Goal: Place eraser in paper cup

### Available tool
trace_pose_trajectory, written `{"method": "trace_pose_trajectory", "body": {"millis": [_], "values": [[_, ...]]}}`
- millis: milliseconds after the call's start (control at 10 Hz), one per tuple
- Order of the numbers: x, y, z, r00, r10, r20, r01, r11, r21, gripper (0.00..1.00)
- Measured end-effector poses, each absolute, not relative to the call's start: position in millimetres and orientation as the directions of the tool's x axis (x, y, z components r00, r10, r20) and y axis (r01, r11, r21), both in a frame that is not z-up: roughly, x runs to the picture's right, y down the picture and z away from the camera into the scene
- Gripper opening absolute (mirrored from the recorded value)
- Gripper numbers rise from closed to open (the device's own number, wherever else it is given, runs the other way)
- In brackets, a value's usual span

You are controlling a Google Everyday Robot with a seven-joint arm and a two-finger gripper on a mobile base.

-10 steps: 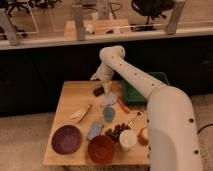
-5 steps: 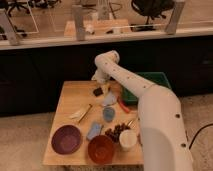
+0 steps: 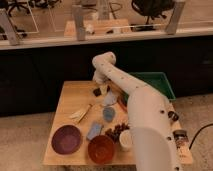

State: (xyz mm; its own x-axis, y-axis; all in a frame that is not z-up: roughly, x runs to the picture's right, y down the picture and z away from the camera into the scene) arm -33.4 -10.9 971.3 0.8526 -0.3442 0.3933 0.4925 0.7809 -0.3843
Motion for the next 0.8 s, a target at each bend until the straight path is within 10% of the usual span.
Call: {"method": "trace_pose_trajectory", "body": {"millis": [800], "values": [[-39,18,996,0.843,-0.305,0.442,0.493,0.768,-0.410,0.72]]}}
